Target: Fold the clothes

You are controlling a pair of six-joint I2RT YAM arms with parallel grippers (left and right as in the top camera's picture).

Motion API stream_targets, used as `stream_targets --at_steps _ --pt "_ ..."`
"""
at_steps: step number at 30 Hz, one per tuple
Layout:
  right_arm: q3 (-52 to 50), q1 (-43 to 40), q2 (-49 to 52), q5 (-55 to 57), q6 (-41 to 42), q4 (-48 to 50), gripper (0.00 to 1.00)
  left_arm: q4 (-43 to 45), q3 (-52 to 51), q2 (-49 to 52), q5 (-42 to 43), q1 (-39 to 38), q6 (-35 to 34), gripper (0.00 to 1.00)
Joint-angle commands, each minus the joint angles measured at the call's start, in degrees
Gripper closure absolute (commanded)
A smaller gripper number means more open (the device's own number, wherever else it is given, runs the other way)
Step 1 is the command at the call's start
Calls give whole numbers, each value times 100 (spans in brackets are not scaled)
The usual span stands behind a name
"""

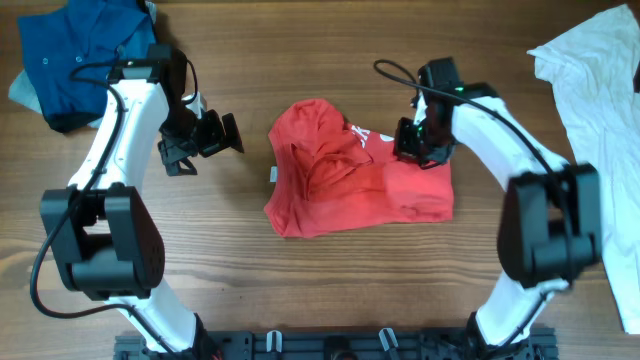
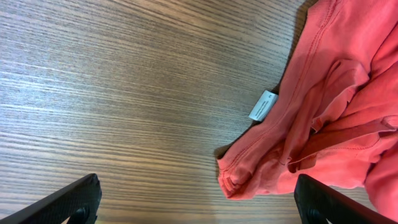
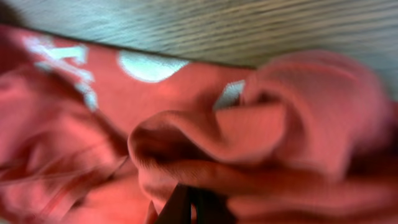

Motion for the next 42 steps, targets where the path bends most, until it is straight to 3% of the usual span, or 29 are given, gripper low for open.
stream_targets --at_steps 1,4,8,11,15,20,27,29,35,37,38,39,40,42 --pt "-85 -11 348 -291 216 131 96 -13 -48 2 -52 24 55 0" --pt "37 -15 42 -280 201 -85 96 4 -48 2 -52 24 55 0" --pt "142 -15 -1322 -249 59 -608 95 9 -48 2 -52 24 55 0" --pt "118 -13 -2293 -227 -11 -1200 85 -2 -48 2 -52 24 52 0" --pt "-192 -13 -2538 -133 -33 -1613 84 -7 -48 2 -50 24 52 0" --pt "-1381 -13 -2337 -369 118 -802 91 -48 -48 2 -50 24 52 0" --pt "-3189 -13 -1952 -1366 619 1198 91 -44 -48 2 -50 24 52 0" --pt "-3423 -13 -1871 -1263 717 1360 96 -44 -48 2 -52 24 52 0" --pt "-2889 -13 -2367 -586 693 669 94 -28 -48 2 -50 24 55 0" --pt "-2400 -13 -2736 -326 647 111 79 2 -48 2 -50 24 55 0" --pt "-2173 -13 -2892 -278 592 -116 57 24 -48 2 -50 24 55 0" --pt "-1847 -13 -3108 -278 490 -417 19 72 -48 2 -48 24 55 0" --pt "-1635 -13 -3248 -280 479 -621 0 118 -48 2 -48 24 57 0" --pt "-1311 -13 -3580 -337 481 -970 0 310 -125 2 -35 24 83 0"
